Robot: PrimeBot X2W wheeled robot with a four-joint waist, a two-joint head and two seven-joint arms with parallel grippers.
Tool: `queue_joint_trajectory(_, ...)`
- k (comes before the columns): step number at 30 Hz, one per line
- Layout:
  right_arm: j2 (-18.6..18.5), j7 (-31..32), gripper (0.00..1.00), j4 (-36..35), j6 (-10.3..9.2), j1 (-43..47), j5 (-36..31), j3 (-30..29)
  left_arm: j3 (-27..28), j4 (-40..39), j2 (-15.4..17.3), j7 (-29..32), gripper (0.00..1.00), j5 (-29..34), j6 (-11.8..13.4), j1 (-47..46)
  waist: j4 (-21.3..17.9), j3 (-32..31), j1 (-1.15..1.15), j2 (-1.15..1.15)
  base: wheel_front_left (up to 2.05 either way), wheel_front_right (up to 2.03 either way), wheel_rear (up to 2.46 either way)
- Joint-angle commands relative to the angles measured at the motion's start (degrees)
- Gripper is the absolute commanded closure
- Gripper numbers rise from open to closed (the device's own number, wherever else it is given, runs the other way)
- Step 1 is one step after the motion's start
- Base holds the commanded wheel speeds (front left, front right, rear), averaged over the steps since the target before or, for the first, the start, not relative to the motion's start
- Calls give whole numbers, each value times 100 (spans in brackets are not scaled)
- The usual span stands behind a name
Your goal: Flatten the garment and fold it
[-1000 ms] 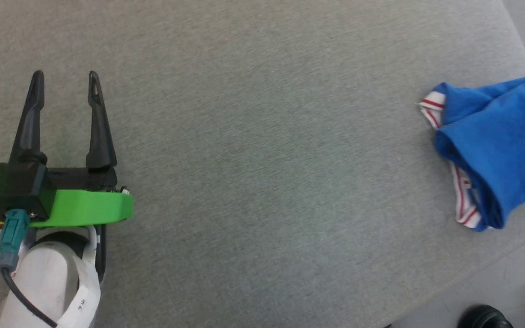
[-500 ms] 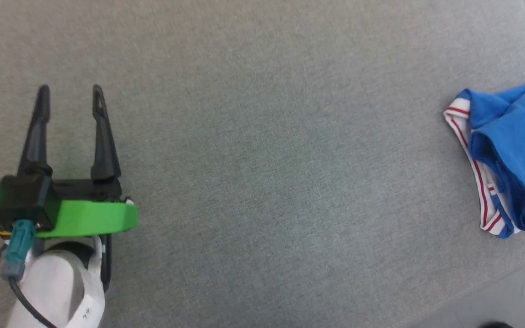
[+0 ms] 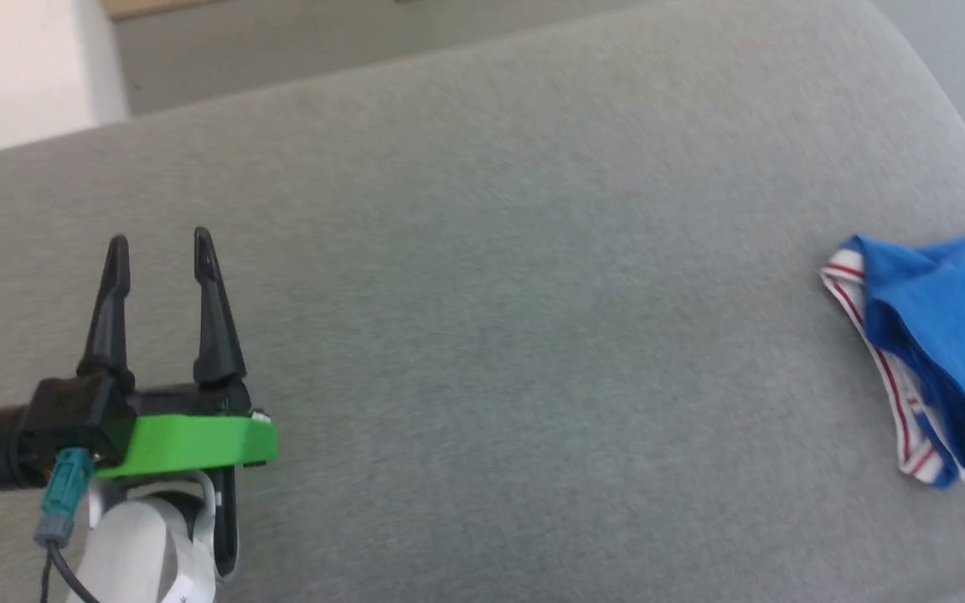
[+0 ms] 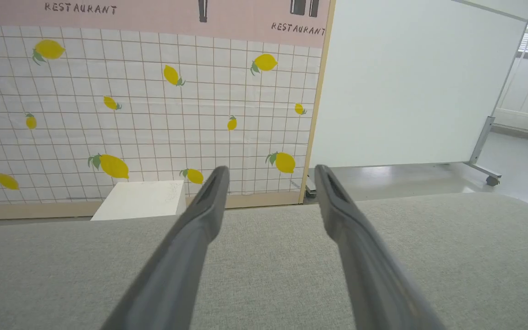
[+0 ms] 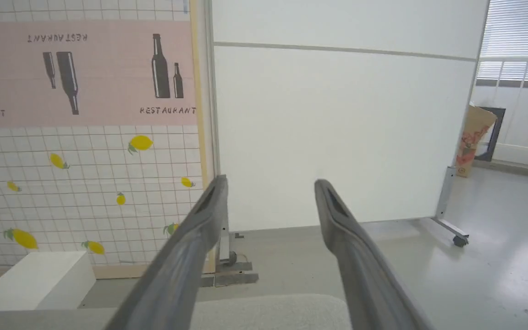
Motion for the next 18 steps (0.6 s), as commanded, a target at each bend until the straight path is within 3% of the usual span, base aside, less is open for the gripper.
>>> queue_joint_trajectory(1,263,-22,0,-218,-9,235,-46,-113,32,37,-21,-49,0,-79,-24,75,712,-669,1,0,0,0,0)
queue_joint_trajectory(12,2438,22,0,-1707,-9,1728,-1374,-983,36,273,-183,-128,0,-170,-3,33,1500,-1086,1,0,0,0,0)
queue_joint_trajectory(18,2799,-251,0,-1750,-9,2556,-1777,-1158,-33,484,-308,-156,0,-166,-50,2,1637,-1211,1,0,0,0,0)
